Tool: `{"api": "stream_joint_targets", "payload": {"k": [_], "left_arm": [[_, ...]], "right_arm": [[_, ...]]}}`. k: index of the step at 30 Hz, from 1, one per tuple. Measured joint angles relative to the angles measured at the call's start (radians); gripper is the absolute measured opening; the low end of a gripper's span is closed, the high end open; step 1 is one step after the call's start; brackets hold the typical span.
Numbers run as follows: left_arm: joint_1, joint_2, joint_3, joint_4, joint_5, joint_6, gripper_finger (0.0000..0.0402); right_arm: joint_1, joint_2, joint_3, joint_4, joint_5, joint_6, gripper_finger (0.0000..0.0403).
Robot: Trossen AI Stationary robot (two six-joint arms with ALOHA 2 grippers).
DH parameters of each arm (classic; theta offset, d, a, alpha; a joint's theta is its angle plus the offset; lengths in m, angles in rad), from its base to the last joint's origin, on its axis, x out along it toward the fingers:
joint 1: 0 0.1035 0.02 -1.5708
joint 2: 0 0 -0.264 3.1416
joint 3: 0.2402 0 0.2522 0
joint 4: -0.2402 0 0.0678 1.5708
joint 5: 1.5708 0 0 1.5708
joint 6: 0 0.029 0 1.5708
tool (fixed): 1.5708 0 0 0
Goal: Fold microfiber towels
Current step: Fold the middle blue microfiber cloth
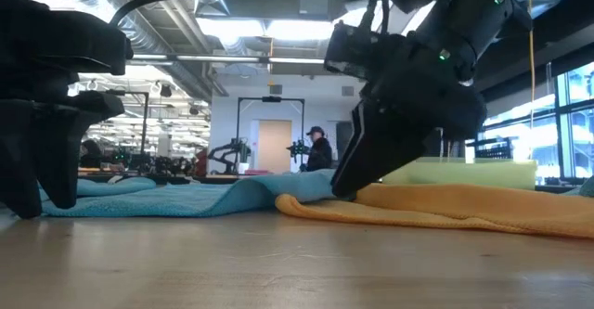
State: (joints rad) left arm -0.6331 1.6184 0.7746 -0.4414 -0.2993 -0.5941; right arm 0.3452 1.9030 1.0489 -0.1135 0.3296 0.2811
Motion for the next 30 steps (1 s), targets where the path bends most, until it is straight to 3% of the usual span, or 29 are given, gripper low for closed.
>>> {"api": "stream_joint_targets", "payload": {"k": [7,14,22,24,28,30], "left_arm": [[0.0,0.0,0.0,0.001,0.002,0.0,0.0126],[0.0,0.0,0.0,0.002,0.003,0.001,0.0126],[0.0,0.0,0.0,0.002,0.003,0.002,0.0126],[-0.001,0.001,-0.002,0.014,-0.025,0.048,0.0126],[0.008,0.004,-0.003,0.068,-0.175,0.153,0.0126],[0.004,0.004,-0.003,0.072,-0.181,0.159,0.0126]], "right_arm": [[0.005,0.0,0.0,0.046,-0.059,0.005,0.0204],[0.002,0.0,0.0,0.051,-0.042,-0.079,0.0204],[0.001,0.005,-0.005,0.093,-0.052,-0.051,0.0204],[0.001,0.005,-0.004,0.111,-0.051,-0.052,0.0204],[0.001,0.005,-0.005,0.127,-0.051,-0.05,0.0204],[0.001,0.005,-0.005,0.125,-0.051,-0.044,0.0204]]}}
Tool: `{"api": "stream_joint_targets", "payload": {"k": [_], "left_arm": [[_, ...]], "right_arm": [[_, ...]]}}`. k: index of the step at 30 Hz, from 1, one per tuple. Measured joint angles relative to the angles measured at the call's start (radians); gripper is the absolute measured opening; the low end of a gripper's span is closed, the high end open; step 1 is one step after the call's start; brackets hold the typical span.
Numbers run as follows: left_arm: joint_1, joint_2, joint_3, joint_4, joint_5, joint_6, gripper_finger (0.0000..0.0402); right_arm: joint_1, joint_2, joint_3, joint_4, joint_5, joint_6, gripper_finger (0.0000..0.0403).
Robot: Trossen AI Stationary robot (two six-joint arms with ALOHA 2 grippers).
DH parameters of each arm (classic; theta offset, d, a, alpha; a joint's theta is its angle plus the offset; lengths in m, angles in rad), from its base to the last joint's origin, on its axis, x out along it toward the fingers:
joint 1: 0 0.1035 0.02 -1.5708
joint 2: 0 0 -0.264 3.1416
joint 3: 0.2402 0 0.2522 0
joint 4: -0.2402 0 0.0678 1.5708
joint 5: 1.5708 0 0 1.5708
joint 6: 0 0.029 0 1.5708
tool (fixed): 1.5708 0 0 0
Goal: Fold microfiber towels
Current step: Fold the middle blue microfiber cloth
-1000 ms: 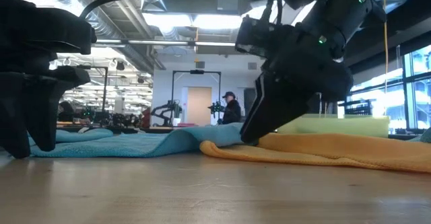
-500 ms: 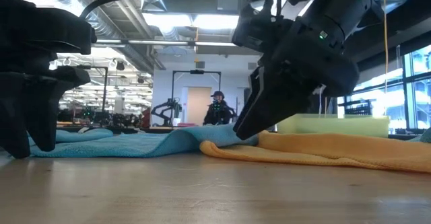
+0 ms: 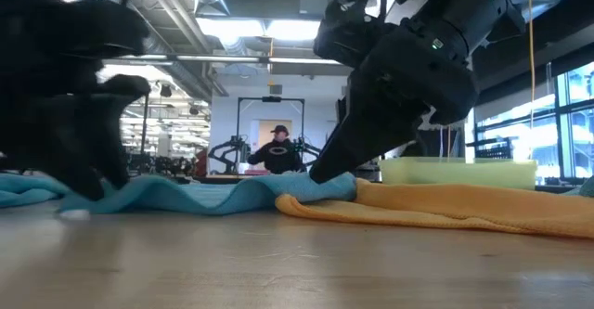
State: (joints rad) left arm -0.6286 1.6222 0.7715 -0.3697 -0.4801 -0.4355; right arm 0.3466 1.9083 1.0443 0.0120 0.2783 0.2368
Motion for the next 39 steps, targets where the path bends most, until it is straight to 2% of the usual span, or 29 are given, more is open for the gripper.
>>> {"api": "stream_joint_targets", "payload": {"k": [5,10,14,30,35,39], "left_arm": [[0.002,0.0,0.0,0.004,-0.003,-0.006,0.0126],[0.001,-0.001,0.001,0.098,0.01,-0.119,0.0126],[0.0,-0.002,0.002,0.15,0.01,-0.131,0.0126],[0.0,-0.003,0.002,0.132,0.041,-0.167,0.0126],[0.001,-0.003,0.002,0.089,0.094,-0.173,0.0126],[-0.009,-0.003,0.002,0.042,0.131,-0.173,0.0126]], "right_arm": [[0.008,0.0,0.0,-0.002,-0.001,0.018,0.0204],[0.019,0.0,0.0,-0.006,-0.003,0.048,0.0204],[0.032,0.0,0.0,-0.015,0.0,0.05,0.0204],[0.041,0.0,0.0,-0.021,0.034,-0.007,0.0204],[0.036,0.0,0.0,-0.021,0.036,-0.031,0.0204],[0.036,0.0,0.0,-0.022,0.081,-0.057,0.0204]]}}
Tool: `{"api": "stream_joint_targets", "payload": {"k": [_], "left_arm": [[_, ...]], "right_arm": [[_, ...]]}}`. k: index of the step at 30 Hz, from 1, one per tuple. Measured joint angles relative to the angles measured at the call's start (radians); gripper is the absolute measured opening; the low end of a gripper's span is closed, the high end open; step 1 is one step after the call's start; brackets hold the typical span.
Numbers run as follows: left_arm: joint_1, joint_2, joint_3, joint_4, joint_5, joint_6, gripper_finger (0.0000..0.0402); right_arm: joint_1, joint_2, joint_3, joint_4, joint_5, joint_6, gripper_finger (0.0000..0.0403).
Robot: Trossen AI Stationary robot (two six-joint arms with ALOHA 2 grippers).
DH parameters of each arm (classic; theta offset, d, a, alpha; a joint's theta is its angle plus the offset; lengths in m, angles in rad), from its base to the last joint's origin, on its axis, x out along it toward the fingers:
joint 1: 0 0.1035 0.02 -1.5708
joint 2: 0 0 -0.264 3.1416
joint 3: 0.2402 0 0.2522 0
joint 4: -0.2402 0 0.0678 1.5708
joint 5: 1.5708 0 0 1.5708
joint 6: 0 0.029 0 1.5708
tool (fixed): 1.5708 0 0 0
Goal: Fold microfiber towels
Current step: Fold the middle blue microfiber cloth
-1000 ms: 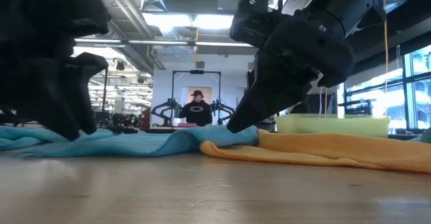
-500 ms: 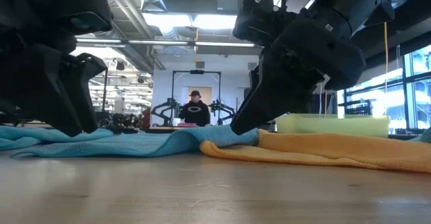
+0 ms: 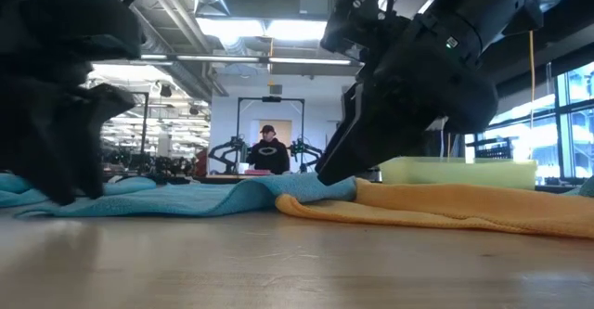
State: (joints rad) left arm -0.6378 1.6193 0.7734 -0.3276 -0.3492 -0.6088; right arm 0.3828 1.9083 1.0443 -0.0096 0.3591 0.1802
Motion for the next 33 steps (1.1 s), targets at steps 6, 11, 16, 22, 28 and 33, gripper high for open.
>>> {"api": "stream_joint_targets", "payload": {"k": [6,11,16,22,28,33], "left_arm": [[0.001,0.0,0.0,-0.094,0.045,-0.03,0.0126],[0.015,-0.001,-0.018,-0.081,0.054,-0.058,0.0126],[0.015,0.006,-0.024,-0.079,0.053,-0.047,0.0118],[0.03,0.002,-0.007,-0.098,0.037,-0.051,0.0015],[0.056,0.004,0.123,-0.307,-0.117,-0.009,0.0002],[0.104,0.003,0.269,-0.568,-0.222,-0.003,0.0001]], "right_arm": [[0.0,0.0,0.0,0.0,0.014,-0.006,0.0204],[0.0,0.0,0.0,-0.003,0.014,-0.008,0.0204],[0.0,0.0,0.0,-0.021,0.014,-0.01,0.0204],[0.0,0.0,0.0,-0.014,0.017,-0.01,0.0204],[-0.013,0.0,0.0,0.117,0.017,-0.009,0.0204],[-0.02,-0.001,0.0,0.227,0.017,-0.024,0.0204]]}}
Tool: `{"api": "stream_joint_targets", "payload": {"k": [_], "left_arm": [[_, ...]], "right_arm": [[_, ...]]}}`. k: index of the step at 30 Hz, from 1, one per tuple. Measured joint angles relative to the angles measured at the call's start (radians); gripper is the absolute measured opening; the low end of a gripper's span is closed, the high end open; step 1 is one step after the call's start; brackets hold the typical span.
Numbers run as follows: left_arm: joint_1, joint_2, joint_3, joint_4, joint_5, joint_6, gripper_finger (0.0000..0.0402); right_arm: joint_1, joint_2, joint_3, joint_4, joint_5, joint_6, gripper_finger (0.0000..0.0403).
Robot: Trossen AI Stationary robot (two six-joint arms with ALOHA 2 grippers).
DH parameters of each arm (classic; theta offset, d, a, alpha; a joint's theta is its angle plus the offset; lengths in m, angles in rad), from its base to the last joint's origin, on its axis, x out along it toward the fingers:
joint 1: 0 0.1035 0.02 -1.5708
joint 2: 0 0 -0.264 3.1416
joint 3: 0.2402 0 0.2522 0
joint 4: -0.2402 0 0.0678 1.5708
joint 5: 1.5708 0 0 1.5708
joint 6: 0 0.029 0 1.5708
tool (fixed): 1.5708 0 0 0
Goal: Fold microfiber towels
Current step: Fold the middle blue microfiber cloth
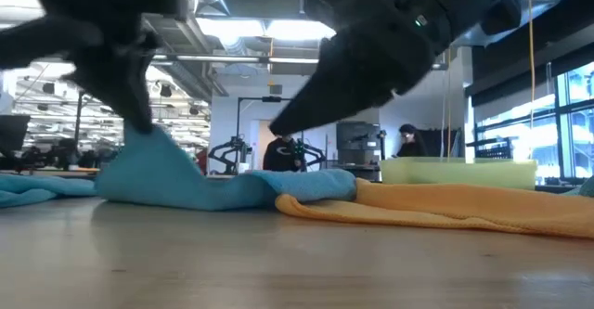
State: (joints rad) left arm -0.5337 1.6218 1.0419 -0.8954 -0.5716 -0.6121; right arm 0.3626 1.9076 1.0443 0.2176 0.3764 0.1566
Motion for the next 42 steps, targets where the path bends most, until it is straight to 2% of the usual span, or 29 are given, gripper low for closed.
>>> {"api": "stream_joint_targets", "payload": {"k": [7,12,15,18,20,25,30,33,38,42], "left_arm": [[0.027,0.0,0.131,-0.196,-0.075,0.044,0.0],[0.027,0.0,0.197,-0.33,-0.14,0.006,0.0],[0.033,0.0,0.233,-0.404,-0.176,-0.043,0.0],[0.042,0.0,0.257,-0.415,-0.188,-0.051,0.0],[0.049,0.0,0.269,-0.409,-0.188,-0.039,0.0],[0.073,0.0,0.272,-0.41,-0.201,-0.002,0.0],[0.098,0.0,0.272,-0.408,-0.201,0.001,0.0],[0.109,0.0,0.272,-0.406,-0.201,0.001,0.0],[0.117,0.0,0.272,-0.405,-0.202,0.002,0.0],[0.115,0.0,0.273,-0.405,-0.201,-0.003,0.0]], "right_arm": [[0.0,0.026,0.0,0.081,-0.002,-0.007,0.0205],[-0.007,0.069,0.0,0.134,0.002,-0.008,0.0205],[-0.01,0.089,0.0,0.203,0.076,-0.009,0.0205],[-0.011,0.094,0.0,0.259,0.209,-0.015,0.0205],[-0.016,0.094,0.0,0.291,0.25,-0.052,0.0206],[-0.032,0.094,0.0,0.358,0.168,-0.03,0.0226],[-0.032,0.094,0.002,0.367,0.225,-0.001,0.0244],[-0.032,0.111,0.044,0.368,0.224,-0.009,0.0257],[-0.015,0.214,0.208,0.234,0.261,-0.11,0.0275],[0.009,0.311,0.393,-0.057,0.433,-0.063,0.0276]]}}
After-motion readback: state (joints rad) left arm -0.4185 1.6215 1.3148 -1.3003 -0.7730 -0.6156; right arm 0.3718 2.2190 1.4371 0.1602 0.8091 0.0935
